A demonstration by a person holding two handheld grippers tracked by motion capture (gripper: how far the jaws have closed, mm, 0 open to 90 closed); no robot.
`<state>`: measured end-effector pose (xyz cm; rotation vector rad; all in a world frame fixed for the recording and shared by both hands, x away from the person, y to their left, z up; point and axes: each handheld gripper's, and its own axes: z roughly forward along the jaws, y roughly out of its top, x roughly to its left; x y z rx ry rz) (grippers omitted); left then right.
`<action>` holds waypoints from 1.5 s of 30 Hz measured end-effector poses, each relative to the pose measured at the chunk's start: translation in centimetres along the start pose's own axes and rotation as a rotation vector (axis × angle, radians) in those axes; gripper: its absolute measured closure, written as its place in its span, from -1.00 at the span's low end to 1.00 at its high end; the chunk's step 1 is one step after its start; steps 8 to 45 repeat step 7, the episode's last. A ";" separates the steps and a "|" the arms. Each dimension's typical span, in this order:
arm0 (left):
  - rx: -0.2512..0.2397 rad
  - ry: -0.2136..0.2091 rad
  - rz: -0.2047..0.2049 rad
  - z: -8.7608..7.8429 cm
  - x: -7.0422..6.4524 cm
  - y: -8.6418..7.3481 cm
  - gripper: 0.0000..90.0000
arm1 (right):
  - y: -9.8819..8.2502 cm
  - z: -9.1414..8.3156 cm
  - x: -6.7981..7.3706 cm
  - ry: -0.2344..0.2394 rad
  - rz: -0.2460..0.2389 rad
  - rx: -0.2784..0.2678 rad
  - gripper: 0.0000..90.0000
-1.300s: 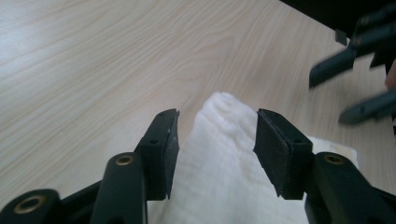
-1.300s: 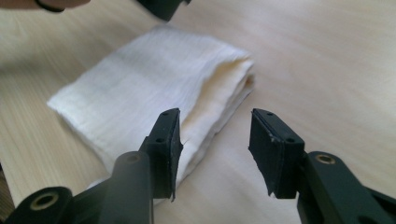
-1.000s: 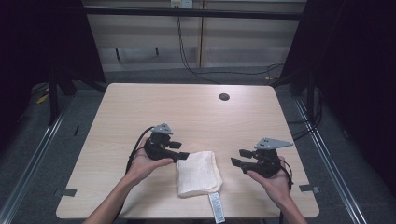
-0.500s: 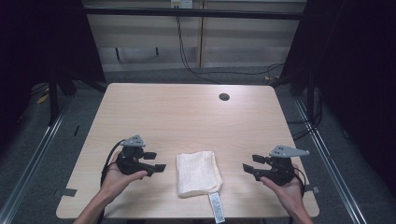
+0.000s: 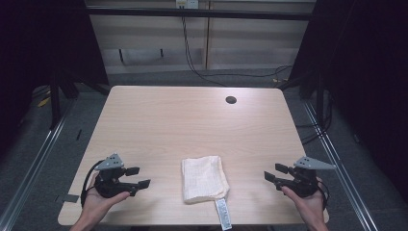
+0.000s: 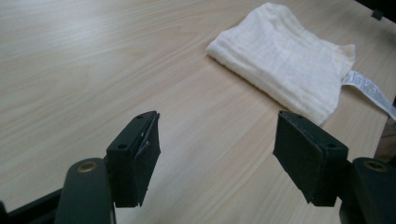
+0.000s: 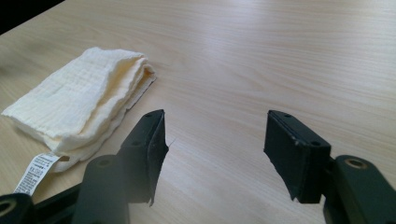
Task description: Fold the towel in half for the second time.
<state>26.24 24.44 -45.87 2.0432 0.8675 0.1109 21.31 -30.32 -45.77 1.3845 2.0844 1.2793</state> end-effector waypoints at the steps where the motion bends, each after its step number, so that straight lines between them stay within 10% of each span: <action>1: -0.004 0.000 -0.010 -0.1 0.0 -0.4 -0.31 | -0.1 -0.1 -0.1 -0.003 0.006 -0.008 -0.16; 6: -0.077 0.074 -0.043 -0.7 0.7 -1.2 -0.25 | -0.4 -0.3 -0.2 -0.015 0.005 -0.015 -0.17; 45: -0.081 0.073 -0.052 -0.7 1.0 -1.2 -0.26 | -0.5 -0.2 -0.1 -0.015 0.002 -0.011 -0.17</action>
